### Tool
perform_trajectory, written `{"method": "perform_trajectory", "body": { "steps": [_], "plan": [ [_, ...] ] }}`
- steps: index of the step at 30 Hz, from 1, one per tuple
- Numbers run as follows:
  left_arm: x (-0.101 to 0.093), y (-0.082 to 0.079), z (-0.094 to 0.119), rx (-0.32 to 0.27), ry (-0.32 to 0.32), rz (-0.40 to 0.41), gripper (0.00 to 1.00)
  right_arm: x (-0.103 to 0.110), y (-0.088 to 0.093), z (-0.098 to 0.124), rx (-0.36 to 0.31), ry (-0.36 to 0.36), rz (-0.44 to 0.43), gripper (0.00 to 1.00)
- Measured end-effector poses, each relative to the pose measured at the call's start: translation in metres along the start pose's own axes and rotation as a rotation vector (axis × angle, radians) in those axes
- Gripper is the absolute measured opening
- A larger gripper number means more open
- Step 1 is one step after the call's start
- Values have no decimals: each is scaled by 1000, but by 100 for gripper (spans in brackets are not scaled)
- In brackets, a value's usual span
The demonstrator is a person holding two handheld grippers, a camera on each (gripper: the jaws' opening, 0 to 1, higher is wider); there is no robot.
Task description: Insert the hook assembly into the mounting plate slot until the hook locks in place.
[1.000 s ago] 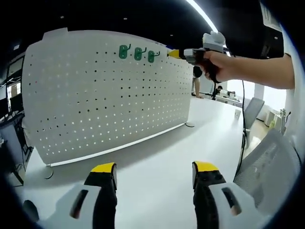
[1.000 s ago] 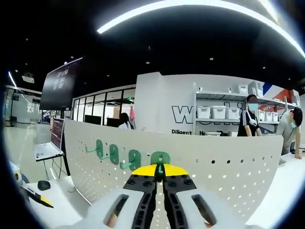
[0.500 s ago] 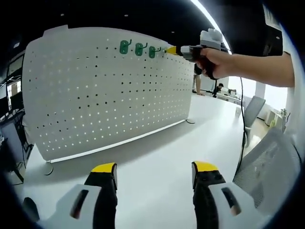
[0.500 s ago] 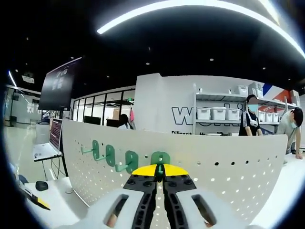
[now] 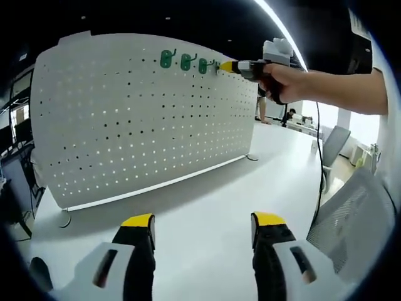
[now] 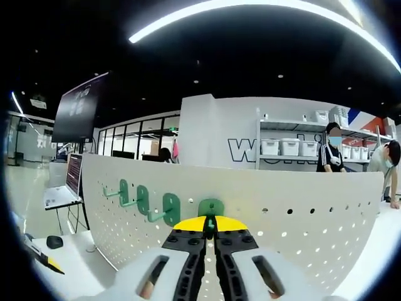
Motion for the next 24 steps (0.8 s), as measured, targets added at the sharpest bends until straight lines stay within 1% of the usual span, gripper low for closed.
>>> {"method": "perform_trajectory", "body": {
  "steps": [7,10,13,15,16,20,22,23,24],
  "plan": [
    [1,0,0,0,-3,4,64,-1,-1,-2,-4,5,5,1],
    [1,0,0,0,-4,5,63,2,-2,-2,0,21,3,1],
    [2,0,0,1,-4,7,63,6,-3,-4,8,57,22,1],
    [2,0,0,1,-4,8,63,8,-3,-5,16,85,66,1],
    [2,0,0,2,-4,7,63,10,-3,-5,17,95,57,1],
    [2,0,0,1,-6,7,63,15,-5,-8,43,158,88,1],
    [3,0,0,2,-7,4,63,16,-4,-8,43,183,64,1],
    [3,0,0,2,-7,7,63,16,-3,-8,52,182,48,2],
    [4,0,1,1,-6,13,63,16,-3,-8,43,193,47,2]
  ]
}}
Point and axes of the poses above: the point that each gripper's makers call its tool centre point, and the gripper's own axes: z roughly backward along the fingers, x roughly to its left, y roughly out of its underside, the point moved 8 cm from there along z, roughly backward along the fingers, and after that the axes turned 8 degrees about z, right-handed, at the moved point
